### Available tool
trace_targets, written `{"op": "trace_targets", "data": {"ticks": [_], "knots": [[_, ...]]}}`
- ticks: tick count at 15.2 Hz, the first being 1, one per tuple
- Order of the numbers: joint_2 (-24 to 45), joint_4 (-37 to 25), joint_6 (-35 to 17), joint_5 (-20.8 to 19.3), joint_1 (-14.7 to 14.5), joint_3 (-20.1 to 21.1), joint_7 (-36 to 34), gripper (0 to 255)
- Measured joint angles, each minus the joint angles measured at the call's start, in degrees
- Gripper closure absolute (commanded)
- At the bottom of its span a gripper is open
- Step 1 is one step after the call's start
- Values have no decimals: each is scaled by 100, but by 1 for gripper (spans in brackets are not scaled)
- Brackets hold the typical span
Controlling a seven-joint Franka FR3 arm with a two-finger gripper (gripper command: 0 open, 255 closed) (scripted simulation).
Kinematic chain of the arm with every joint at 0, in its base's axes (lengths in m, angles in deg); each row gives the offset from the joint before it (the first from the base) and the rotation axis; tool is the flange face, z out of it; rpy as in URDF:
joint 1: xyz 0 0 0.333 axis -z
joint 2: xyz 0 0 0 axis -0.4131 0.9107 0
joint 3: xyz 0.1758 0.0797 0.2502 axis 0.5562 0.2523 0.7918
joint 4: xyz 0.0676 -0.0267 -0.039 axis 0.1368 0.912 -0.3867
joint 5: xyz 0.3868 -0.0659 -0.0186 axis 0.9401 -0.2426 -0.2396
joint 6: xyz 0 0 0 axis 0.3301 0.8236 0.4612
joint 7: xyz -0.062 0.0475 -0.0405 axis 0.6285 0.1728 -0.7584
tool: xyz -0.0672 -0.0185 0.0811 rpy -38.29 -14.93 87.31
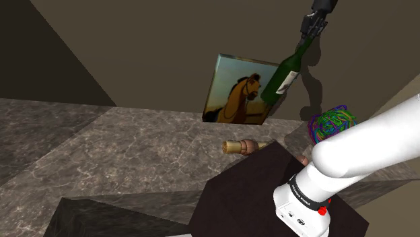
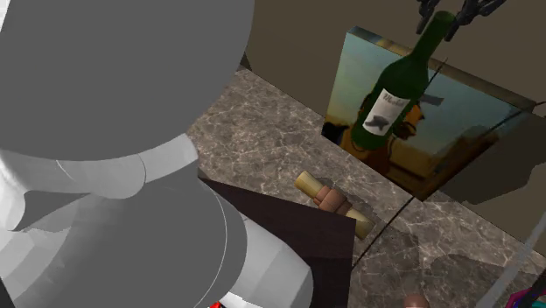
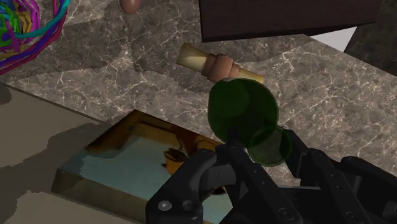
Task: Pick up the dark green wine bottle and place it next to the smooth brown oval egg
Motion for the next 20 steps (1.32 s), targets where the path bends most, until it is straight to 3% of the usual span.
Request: {"op": "trace_targets", "data": {"ticks": [10, 20], "knots": [[214, -248, -22, -279, 538, -878, 1447, 255], [1159, -1213, -13, -147, 1156, -1790, 3011, 255]]}}
